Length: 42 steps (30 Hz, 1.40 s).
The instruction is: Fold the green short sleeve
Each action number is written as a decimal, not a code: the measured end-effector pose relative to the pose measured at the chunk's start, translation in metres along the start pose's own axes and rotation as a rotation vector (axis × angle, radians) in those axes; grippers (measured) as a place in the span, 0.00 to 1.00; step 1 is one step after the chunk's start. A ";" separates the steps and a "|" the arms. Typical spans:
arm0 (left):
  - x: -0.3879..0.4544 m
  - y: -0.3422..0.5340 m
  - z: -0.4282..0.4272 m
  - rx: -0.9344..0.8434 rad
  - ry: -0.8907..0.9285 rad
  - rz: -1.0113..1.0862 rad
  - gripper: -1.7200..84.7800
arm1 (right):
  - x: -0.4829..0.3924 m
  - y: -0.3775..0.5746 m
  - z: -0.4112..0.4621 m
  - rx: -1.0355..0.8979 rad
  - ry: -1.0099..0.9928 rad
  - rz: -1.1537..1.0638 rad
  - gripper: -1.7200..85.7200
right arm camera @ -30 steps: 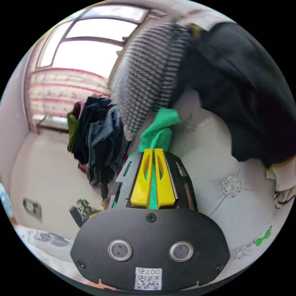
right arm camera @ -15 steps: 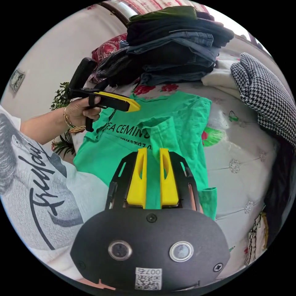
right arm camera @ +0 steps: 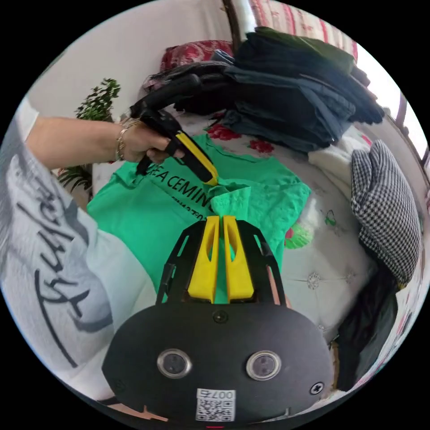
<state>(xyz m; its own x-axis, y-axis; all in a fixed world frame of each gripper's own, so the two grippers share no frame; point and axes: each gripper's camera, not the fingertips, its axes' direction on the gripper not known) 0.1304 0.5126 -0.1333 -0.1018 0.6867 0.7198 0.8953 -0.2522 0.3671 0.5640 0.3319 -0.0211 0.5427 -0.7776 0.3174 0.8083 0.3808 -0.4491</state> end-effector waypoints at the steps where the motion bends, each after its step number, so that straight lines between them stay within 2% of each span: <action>1: 0.008 0.006 -0.017 0.038 -0.017 0.036 0.03 | -0.008 0.003 -0.011 0.002 -0.029 -0.065 0.02; 4: 0.027 0.032 -0.044 0.085 -0.050 0.138 0.04 | -0.025 0.015 -0.014 -0.065 -0.062 -0.194 0.02; 6: 0.030 0.046 -0.033 0.035 -0.061 0.162 0.06 | -0.032 0.018 0.002 -0.130 -0.073 -0.220 0.03; 9: 0.018 0.065 -0.006 -0.094 -0.086 0.081 0.07 | -0.037 0.016 0.034 -0.257 -0.138 -0.208 0.04; 10: 0.014 0.071 -0.009 -0.081 -0.084 0.048 0.07 | -0.038 0.013 0.034 -0.261 -0.155 -0.201 0.04; 12: 0.011 0.082 -0.022 -0.014 -0.069 0.003 0.07 | -0.032 0.010 0.022 -0.204 -0.154 -0.173 0.05; 16: 0.006 0.087 -0.035 0.050 -0.020 -0.058 0.08 | 0.024 0.000 -0.014 -0.010 -0.173 0.033 0.06; 20: 0.021 0.069 -0.032 0.079 0.020 -0.021 0.09 | 0.076 -0.018 -0.037 0.135 -0.210 0.166 0.07; 24: 0.061 0.047 -0.006 0.039 -0.013 0.108 0.08 | 0.103 -0.038 -0.029 0.124 -0.073 0.258 0.08; 27: 0.078 0.037 0.027 -0.065 -0.079 0.157 0.04 | 0.119 -0.062 0.010 0.036 -0.055 0.292 0.08; 31: 0.090 0.030 0.023 -0.038 -0.131 0.179 0.02 | 0.132 -0.086 0.055 -0.118 0.011 0.295 0.04; 34: 0.091 0.023 0.006 0.042 -0.201 0.190 0.01 | 0.158 -0.085 0.043 -0.080 0.081 0.357 0.02; 39: 0.073 0.008 0.010 0.032 -0.214 0.161 0.05 | 0.197 -0.071 0.030 -0.071 0.156 0.484 0.02; 42: 0.070 0.017 0.003 0.070 -0.209 0.142 0.07 | 0.177 -0.066 0.001 0.030 0.121 0.424 0.02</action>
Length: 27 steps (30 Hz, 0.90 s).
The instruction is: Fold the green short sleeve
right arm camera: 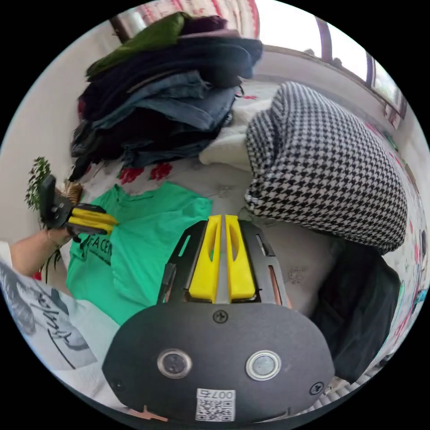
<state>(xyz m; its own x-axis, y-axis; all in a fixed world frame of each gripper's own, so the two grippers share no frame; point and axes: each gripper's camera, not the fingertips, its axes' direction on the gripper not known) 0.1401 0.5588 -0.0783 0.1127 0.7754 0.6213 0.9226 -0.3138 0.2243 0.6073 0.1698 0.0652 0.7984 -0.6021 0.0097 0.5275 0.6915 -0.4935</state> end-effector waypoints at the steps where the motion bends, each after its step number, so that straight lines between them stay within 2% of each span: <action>1: 0.002 0.005 -0.007 0.036 0.010 -0.013 0.07 | -0.016 0.008 -0.012 0.022 -0.034 -0.060 0.02; 5: 0.019 0.011 -0.013 0.119 0.031 0.008 0.07 | -0.099 0.050 -0.019 -0.016 -0.138 -0.327 0.02; 9: 0.030 0.009 0.018 0.056 -0.020 0.006 0.06 | -0.157 0.082 0.004 -0.116 -0.099 -0.421 0.02; 11: 0.030 0.014 0.033 0.049 0.021 0.008 0.05 | -0.184 0.096 0.034 -0.209 -0.079 -0.475 0.03; 13: 0.023 0.023 0.076 -0.110 0.057 -0.025 0.04 | -0.196 0.102 0.052 -0.259 -0.045 -0.492 0.03; 14: 0.020 0.029 0.080 -0.096 0.055 -0.048 0.03 | -0.199 0.105 0.047 -0.195 -0.034 -0.512 0.03; 15: 0.010 0.044 0.071 -0.019 0.096 -0.096 0.02 | -0.200 0.103 0.048 -0.217 -0.035 -0.516 0.03; 17: -0.007 0.061 0.063 -0.067 0.107 -0.225 0.01 | -0.194 0.092 0.039 -0.259 -0.046 -0.466 0.05; 20: -0.001 0.114 0.018 0.032 0.047 -0.255 0.01 | -0.160 0.084 0.002 -0.174 -0.140 -0.294 0.07; 23: 0.012 0.198 -0.025 0.063 -0.035 -0.361 0.02 | -0.106 0.099 -0.038 -0.140 -0.216 -0.069 0.10; 27: 0.037 0.350 -0.064 0.075 -0.171 -0.647 0.04 | -0.046 0.150 -0.074 -0.141 -0.129 0.144 0.13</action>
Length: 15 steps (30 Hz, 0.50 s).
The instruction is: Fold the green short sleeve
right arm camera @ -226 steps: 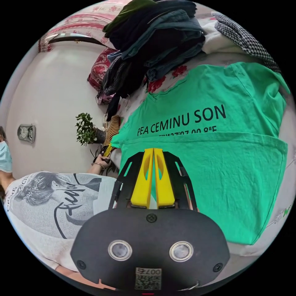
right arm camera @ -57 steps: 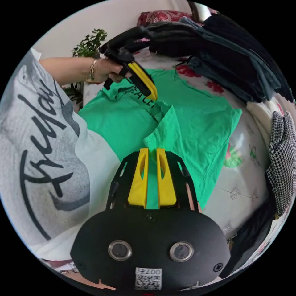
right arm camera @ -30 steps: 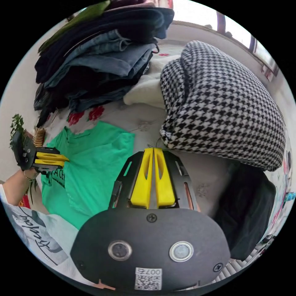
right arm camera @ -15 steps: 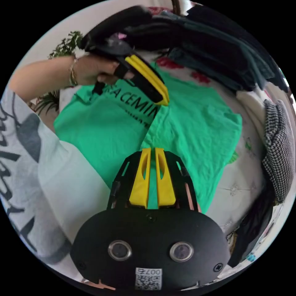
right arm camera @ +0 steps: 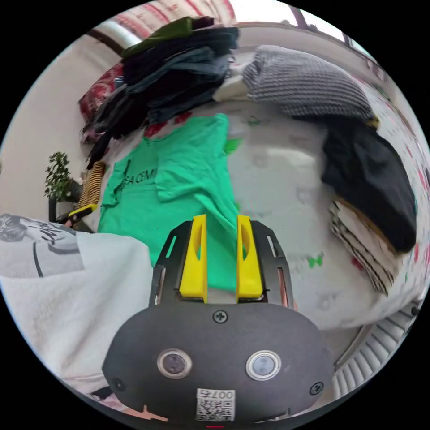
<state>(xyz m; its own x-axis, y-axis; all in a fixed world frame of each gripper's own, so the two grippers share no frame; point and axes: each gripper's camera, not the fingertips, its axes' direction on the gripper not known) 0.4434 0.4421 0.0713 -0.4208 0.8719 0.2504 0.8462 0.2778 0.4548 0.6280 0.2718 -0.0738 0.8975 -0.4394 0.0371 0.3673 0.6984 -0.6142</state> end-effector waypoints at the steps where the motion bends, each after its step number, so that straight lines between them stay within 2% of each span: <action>1: -0.020 0.036 -0.005 -0.016 -0.023 -0.084 0.06 | 0.016 0.016 -0.005 -0.037 0.043 0.053 0.14; 4: -0.055 0.103 -0.002 -0.075 0.003 -0.216 0.10 | 0.036 0.048 -0.007 -0.117 0.078 0.127 0.16; 9: -0.068 0.132 0.042 -0.146 0.080 -0.252 0.13 | 0.033 0.055 0.022 -0.248 0.087 0.078 0.13; 12: -0.060 0.125 0.070 -0.234 -0.056 -0.201 0.08 | 0.022 0.045 0.028 -0.287 0.194 0.012 0.07; 15: -0.065 0.117 0.080 -0.274 0.036 -0.129 0.03 | 0.021 0.037 0.023 -0.310 0.163 -0.014 0.04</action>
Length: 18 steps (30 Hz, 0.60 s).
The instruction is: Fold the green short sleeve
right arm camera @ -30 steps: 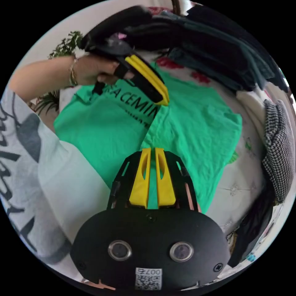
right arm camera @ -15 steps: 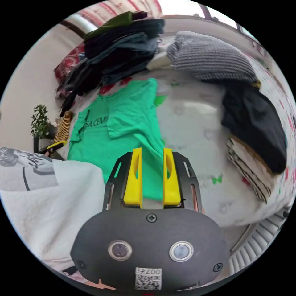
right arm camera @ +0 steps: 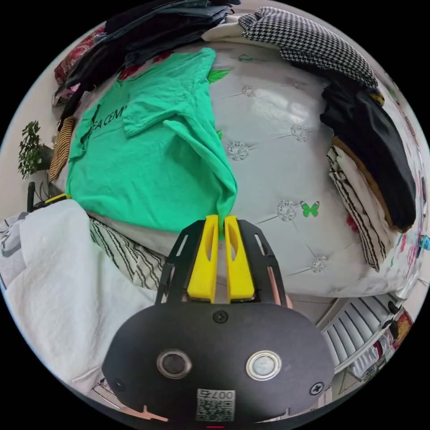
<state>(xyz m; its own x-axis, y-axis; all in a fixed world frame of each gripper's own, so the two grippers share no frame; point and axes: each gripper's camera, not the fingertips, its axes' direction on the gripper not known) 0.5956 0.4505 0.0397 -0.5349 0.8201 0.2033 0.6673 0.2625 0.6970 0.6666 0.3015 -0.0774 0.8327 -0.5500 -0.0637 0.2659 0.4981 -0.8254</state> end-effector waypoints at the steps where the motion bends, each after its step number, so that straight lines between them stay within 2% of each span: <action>1: -0.005 0.001 0.000 0.005 0.025 0.024 0.02 | 0.004 0.001 -0.006 0.007 -0.043 -0.005 0.03; 3: -0.017 0.006 -0.008 0.032 0.081 0.031 0.02 | 0.017 0.007 -0.021 0.050 -0.148 0.016 0.02; 5: -0.036 0.013 -0.022 0.102 0.184 0.020 0.01 | 0.045 0.019 -0.048 0.156 -0.357 0.075 0.02; 11: -0.112 0.008 -0.067 0.392 0.578 -0.020 0.01 | 0.102 0.007 -0.104 0.384 -0.749 0.142 0.02; 16: -0.171 -0.073 -0.074 0.506 0.750 -0.162 0.02 | 0.119 -0.059 -0.136 0.483 -0.910 0.189 0.02; 18: -0.187 -0.115 -0.066 0.523 0.762 -0.234 0.02 | 0.119 -0.097 -0.144 0.512 -0.900 0.222 0.03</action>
<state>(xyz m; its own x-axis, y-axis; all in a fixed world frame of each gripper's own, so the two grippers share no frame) 0.5848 0.2332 -0.0327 -0.7550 0.2143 0.6197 0.5487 0.7239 0.4182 0.6698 0.0909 -0.0858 0.8852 0.1829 0.4277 0.0621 0.8648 -0.4983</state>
